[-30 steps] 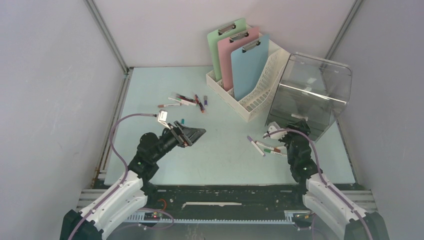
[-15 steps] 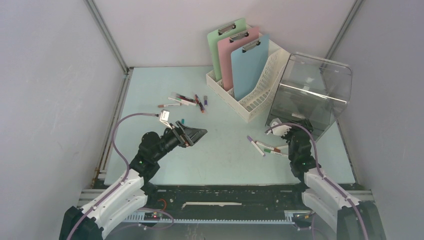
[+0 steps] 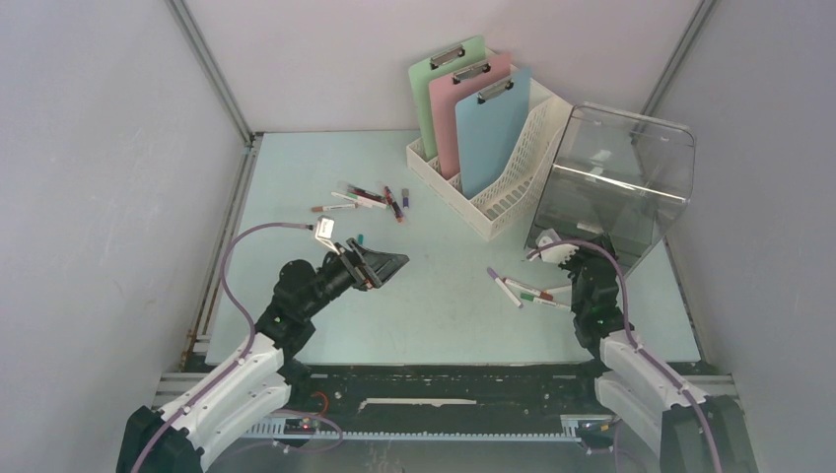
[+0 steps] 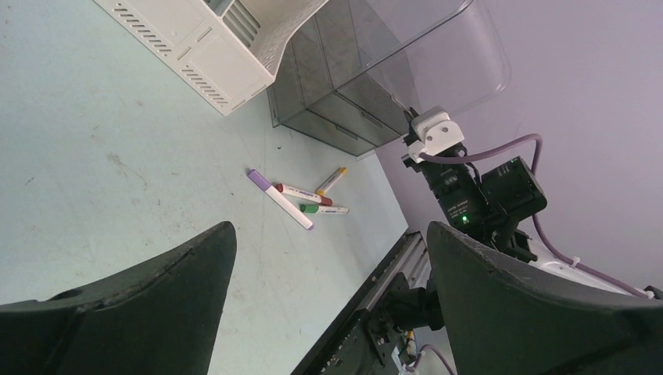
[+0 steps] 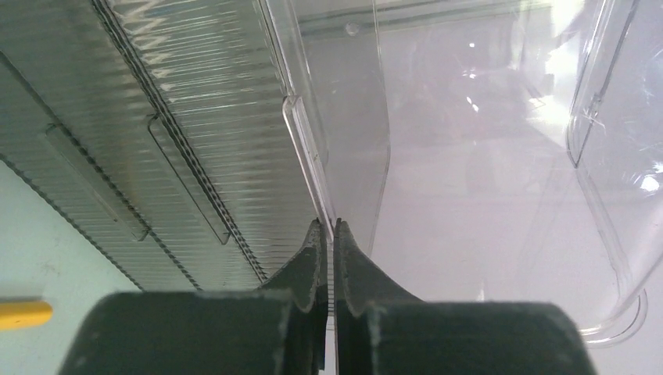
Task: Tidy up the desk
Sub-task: Open the storage box at the center of the board.
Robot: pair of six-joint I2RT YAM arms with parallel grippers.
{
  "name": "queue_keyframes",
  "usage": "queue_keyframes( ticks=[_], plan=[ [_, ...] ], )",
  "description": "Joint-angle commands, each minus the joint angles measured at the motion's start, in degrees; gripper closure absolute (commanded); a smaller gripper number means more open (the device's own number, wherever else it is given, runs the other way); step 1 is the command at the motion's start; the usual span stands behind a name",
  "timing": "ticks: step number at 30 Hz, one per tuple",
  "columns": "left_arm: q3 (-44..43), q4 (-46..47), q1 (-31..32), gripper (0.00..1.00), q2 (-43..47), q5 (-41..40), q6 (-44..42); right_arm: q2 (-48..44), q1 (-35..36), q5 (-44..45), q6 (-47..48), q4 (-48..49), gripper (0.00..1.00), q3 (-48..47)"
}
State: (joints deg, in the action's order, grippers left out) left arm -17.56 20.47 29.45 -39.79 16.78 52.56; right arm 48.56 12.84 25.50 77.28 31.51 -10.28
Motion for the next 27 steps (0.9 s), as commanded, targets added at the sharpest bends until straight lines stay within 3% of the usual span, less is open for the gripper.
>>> queue_keyframes(
  ticks=[1, 10, 15, 27],
  plan=[
    [-1.25, 2.2, 0.41, 0.02, 0.1, 0.5, 0.7, -3.86, 0.67, -2.13, -0.59, 0.47, 1.0, -2.08],
    [-2.73, 3.12, 2.29, 0.02, -1.74, 0.75, 0.36, -12.05, 10.88, 6.03, -3.41, -13.79, 1.0, -8.84],
    [-4.73, 8.53, 6.32, 0.01, -6.7, 0.84, 1.81, -15.41, 18.13, 10.24, -5.99, -19.76, 1.0, -10.76],
    [-20.68, 34.77, 16.8, 0.0, -38.71, 0.55, 8.09, -16.05, 17.83, 11.27, -8.06, -24.36, 1.0, -15.2]
  ],
)
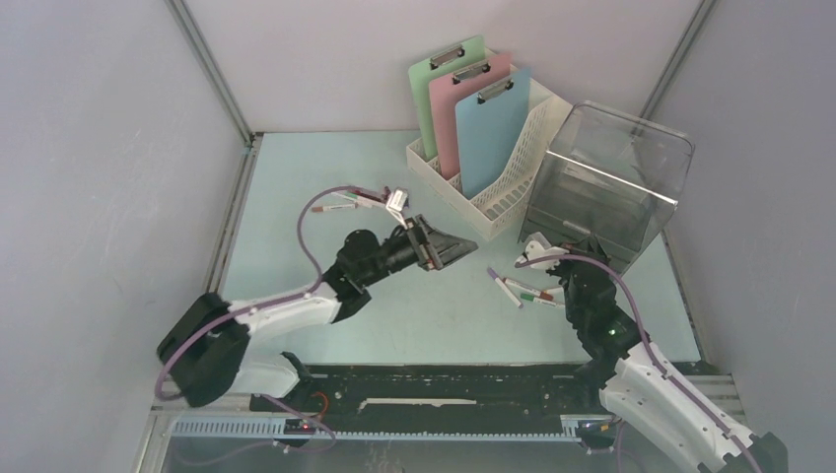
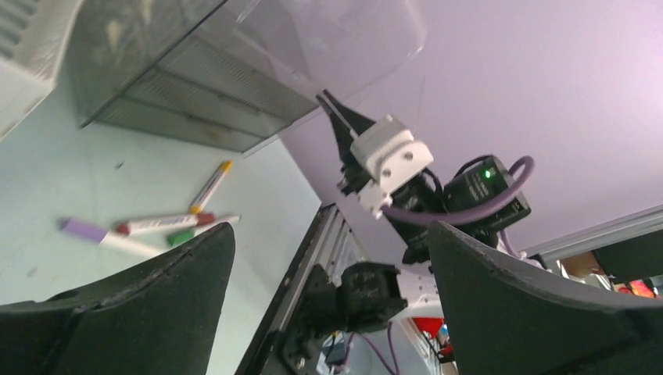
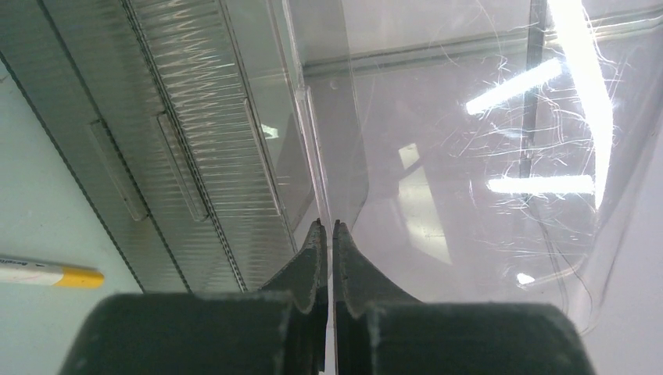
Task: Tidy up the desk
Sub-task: Open the storage box at the center of the board.
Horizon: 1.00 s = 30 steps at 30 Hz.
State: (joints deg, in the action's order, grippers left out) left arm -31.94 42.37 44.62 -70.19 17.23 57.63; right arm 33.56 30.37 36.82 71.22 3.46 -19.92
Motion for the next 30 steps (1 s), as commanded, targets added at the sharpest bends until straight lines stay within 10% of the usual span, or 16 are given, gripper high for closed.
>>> queue_keyframes(
  ticks=[1, 10, 30],
  plan=[
    [-7.56, 14.69, 1.76, 0.0, -10.76, -0.54, 3.96, -1.07, 0.31, -0.04, -2.19, 3.13, 1.0, -6.09],
    [-21.74, 26.58, 1.77, 0.0, -31.01, -0.98, 11.54, -0.9, 0.33, -0.34, -4.59, -1.45, 1.0, -10.56],
    [-38.27, 27.0, 5.41, 0.0, -44.96, -4.38, 18.78, 0.75, -0.04, -2.23, -9.32, -7.78, 1.0, -16.29]
  ],
)
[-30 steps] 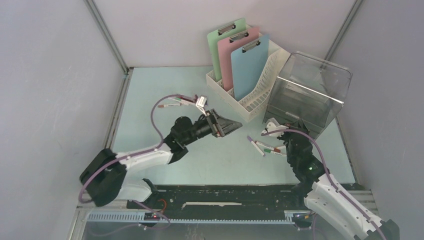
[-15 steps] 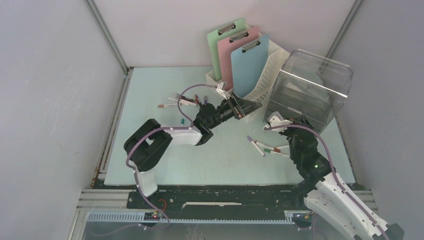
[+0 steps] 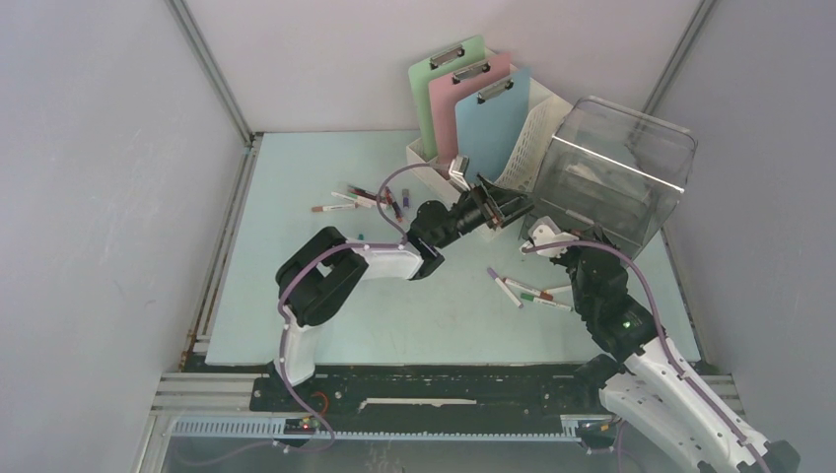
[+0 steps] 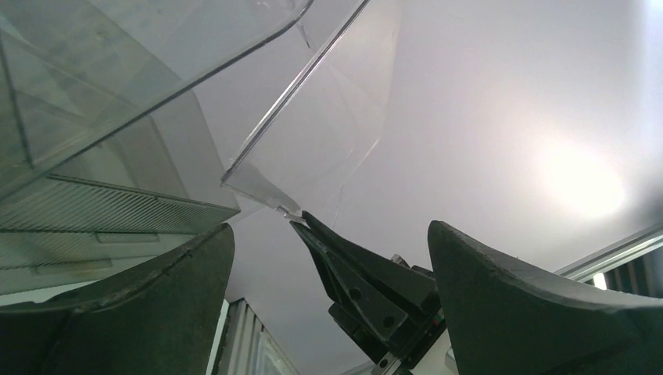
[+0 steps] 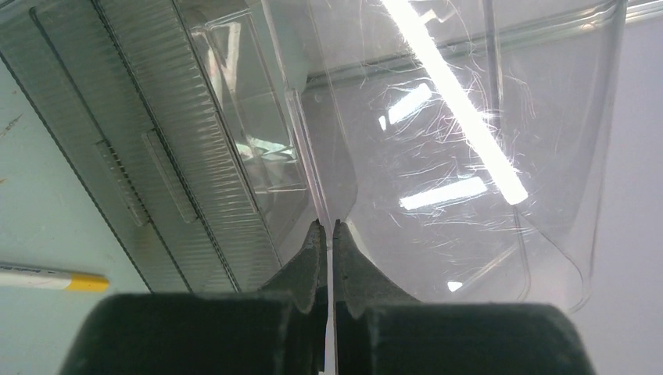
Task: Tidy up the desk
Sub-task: Open the storage box at the center of the board.
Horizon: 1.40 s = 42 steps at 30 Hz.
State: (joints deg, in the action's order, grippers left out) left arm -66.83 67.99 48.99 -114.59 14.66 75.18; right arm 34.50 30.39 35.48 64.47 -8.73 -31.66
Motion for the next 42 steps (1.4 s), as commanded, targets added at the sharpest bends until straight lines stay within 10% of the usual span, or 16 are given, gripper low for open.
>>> queue_keyframes(
  ticks=[1, 17, 30, 42],
  plan=[
    [-3.89, 1.36, 1.28, 0.0, -0.98, -1.96, 1.41, -0.16, -0.11, -1.04, -2.86, 4.04, 1.0, -4.77],
    [-9.94, 1.47, 3.21, 0.15, -4.36, -2.26, 4.14, -0.72, -1.06, -4.42, -7.09, -1.72, 1.0, -6.13],
    [-9.99, 2.24, 3.22, 0.22, -3.97, -1.83, 4.63, -3.16, -7.98, -28.52, -21.73, -27.77, 0.31, -21.74],
    [-6.08, 0.86, 3.13, 0.17, -1.96, -2.43, 0.09, 0.64, -18.6, -43.87, -30.76, -34.51, 0.23, -25.87]
  ],
)
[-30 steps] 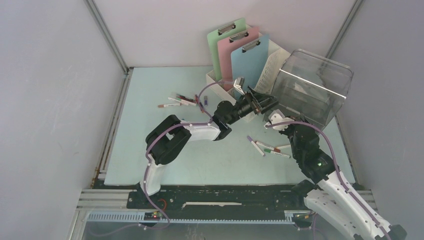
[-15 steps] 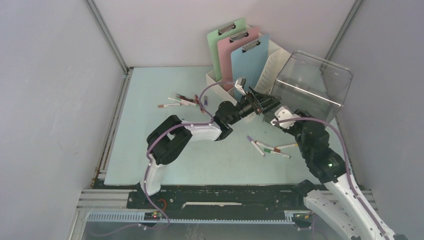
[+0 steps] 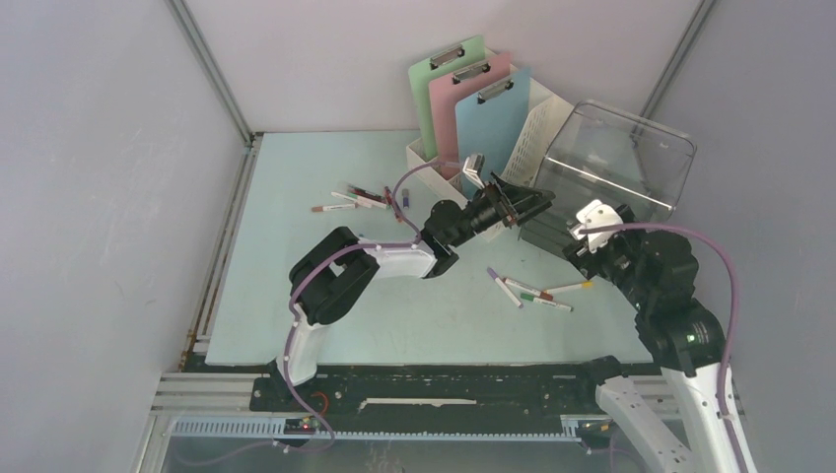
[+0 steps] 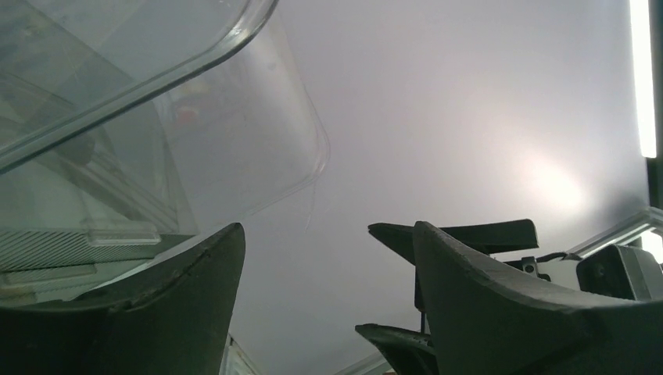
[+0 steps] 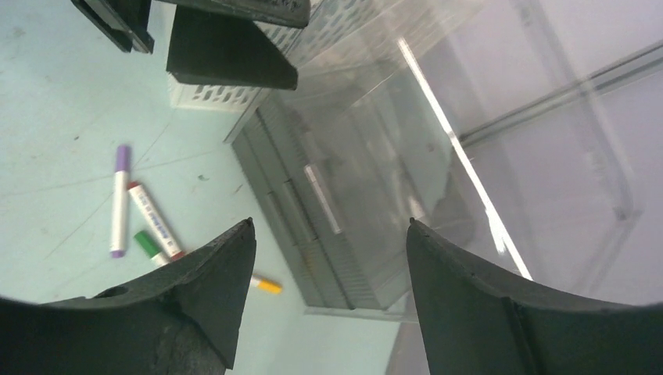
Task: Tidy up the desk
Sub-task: Open the storage box at the center of the board.
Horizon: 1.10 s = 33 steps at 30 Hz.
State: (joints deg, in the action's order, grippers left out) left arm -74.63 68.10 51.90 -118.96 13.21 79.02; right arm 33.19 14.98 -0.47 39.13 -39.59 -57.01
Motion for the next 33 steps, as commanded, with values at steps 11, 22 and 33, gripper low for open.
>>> queue_keyframes(
  ticks=[11, 22, 33],
  plan=[
    [2.43, -1.13, 3.91, 0.21, -2.86, -9.69, -2.41, 3.37, -14.32, -23.0, -17.13, -0.16, 0.23, 0.15],
    [-9.28, -13.04, 6.35, 0.43, -11.53, -19.16, 0.58, 5.8, -37.6, -45.75, -31.06, 5.86, 0.25, -2.16],
    [-17.96, -21.93, 7.25, 0.54, -16.63, -25.14, 3.97, 6.79, -41.33, -49.88, -32.54, 6.5, 0.26, -2.19]
  ],
)
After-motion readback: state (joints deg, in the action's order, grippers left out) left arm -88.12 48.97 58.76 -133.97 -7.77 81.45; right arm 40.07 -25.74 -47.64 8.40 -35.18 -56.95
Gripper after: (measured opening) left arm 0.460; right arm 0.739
